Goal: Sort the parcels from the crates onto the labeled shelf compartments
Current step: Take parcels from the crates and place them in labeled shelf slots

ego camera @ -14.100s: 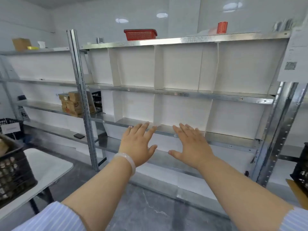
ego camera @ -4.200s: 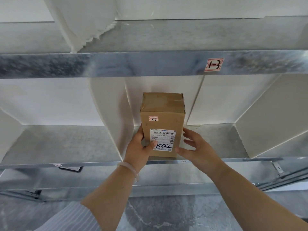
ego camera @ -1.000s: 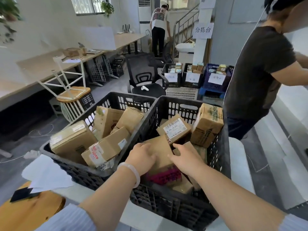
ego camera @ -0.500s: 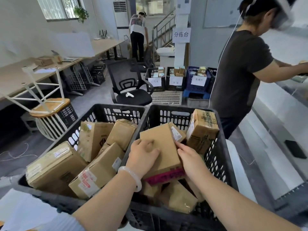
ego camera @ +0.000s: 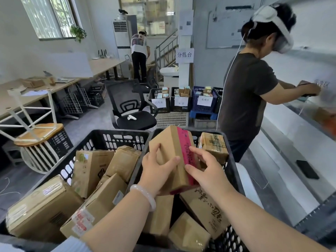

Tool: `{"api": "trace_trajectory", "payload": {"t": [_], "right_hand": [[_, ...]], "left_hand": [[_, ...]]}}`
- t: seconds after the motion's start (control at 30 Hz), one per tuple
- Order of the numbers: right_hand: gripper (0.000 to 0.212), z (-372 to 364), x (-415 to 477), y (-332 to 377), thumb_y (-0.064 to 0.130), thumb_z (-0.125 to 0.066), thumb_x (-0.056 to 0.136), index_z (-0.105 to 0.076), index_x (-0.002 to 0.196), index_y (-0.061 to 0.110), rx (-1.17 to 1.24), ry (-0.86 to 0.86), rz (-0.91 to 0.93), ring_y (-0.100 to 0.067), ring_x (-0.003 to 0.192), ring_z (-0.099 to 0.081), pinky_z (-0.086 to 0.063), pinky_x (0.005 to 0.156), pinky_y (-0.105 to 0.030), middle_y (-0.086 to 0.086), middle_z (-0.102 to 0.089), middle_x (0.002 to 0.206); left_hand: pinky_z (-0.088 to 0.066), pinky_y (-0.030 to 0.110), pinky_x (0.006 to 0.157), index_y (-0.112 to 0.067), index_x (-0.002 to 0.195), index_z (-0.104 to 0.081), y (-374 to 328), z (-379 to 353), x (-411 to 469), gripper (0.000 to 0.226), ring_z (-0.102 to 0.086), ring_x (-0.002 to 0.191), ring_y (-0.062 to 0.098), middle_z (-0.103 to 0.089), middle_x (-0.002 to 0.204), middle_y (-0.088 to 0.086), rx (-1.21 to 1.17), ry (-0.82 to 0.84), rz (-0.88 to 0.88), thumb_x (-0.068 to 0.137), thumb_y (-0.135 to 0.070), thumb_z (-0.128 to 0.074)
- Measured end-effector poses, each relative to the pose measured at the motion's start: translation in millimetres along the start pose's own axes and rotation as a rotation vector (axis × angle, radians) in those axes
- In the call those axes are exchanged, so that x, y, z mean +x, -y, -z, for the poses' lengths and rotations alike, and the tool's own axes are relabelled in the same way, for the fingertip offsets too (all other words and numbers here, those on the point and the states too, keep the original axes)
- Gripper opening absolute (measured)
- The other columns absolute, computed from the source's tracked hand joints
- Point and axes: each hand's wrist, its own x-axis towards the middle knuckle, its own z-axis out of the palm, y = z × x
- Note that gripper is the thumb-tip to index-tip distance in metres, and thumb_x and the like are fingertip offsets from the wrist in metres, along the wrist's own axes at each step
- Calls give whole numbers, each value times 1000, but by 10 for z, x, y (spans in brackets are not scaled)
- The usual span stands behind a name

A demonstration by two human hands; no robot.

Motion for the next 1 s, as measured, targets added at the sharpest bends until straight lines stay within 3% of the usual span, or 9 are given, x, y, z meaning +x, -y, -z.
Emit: {"api": "trace_trajectory", "payload": {"t": [0.13, 0.3, 0.4, 0.5, 0.6, 0.67, 0.77, 0.87, 1.0], "right_hand": [[60, 84, 31, -1, 27, -66, 91, -40, 144, 36, 189, -20, -103, -5, 122, -53, -50, 100, -39, 14, -55, 133], [48, 104, 29, -15, 24, -56, 97, -45, 142, 39, 127, -13, -31, -4, 119, -57, -51, 99, -38, 13, -59, 130], [44, 140, 9, 23, 18, -46, 101, -48, 140, 39, 41, 4, 74, 8, 129, -41, -38, 108, -20, 19, -48, 141], [47, 123, -34, 56, 11, -43, 102, -48, 140, 37, -123, 49, 202, 10, 136, -28, -23, 115, -19, 25, -39, 145], [46, 95, -46, 72, 11, -44, 101, -45, 142, 34, -238, 101, 261, 14, 134, -20, -15, 117, -19, 28, -32, 144], [47, 101, -46, 80, 12, -45, 101, -45, 141, 35, -221, 126, 252, 20, 130, -24, -20, 118, -20, 34, -34, 138], [49, 145, -39, 24, 16, -53, 98, -44, 142, 35, -249, 32, 227, 19, 128, -25, -30, 116, -26, 33, -36, 135], [67, 246, -10, -30, 27, -64, 92, -30, 149, 36, -226, -106, 95, -1, 140, -24, -30, 117, -38, 17, -31, 152], [91, 247, 10, -112, 56, -72, 79, -16, 150, 44, 136, 30, -301, -13, 129, -43, -34, 112, -42, 11, -41, 145]], "left_hand": [[-54, 34, 86, -45, 145, -38, 14, -34, -11, 66, -63, 111, 17, -53, 137, -5, -312, 31, 48, 89, -34, -70], [-60, 34, 81, -42, 130, -60, -19, -60, 4, 33, -74, 88, 11, -76, 96, -13, -242, -17, -2, 100, -30, -55], [-59, 33, 84, -36, 124, -67, 28, -49, 35, 28, -70, 89, 6, -75, 97, -13, -64, -64, -63, 99, -35, -56], [-53, 24, 92, -39, 142, -46, 14, -75, 30, 66, -63, 105, 1, -66, 122, -16, 2, 17, -106, 83, -55, -69], [-48, 10, 82, -36, 153, -17, -14, -100, 25, 98, -57, 99, -12, -57, 111, -28, -40, 98, -127, 79, -40, -81], [-52, 27, 96, -35, 155, -19, 62, -92, 79, 107, -63, 108, 1, -64, 120, -17, -147, 102, -71, 71, -45, -85], [-55, 46, 96, -39, 150, -31, 128, -75, 86, 80, -70, 106, 18, -70, 121, -1, -373, 87, 64, 84, -33, -76], [-59, 50, 86, -42, 144, -37, 191, -94, 88, 63, -73, 99, 19, -75, 111, -3, -541, 103, 130, 92, -25, -67], [-59, 44, 77, -43, 144, -39, 226, -167, 109, 62, -68, 110, 25, -72, 119, -4, -637, 106, 154, 91, -31, -68]]}}
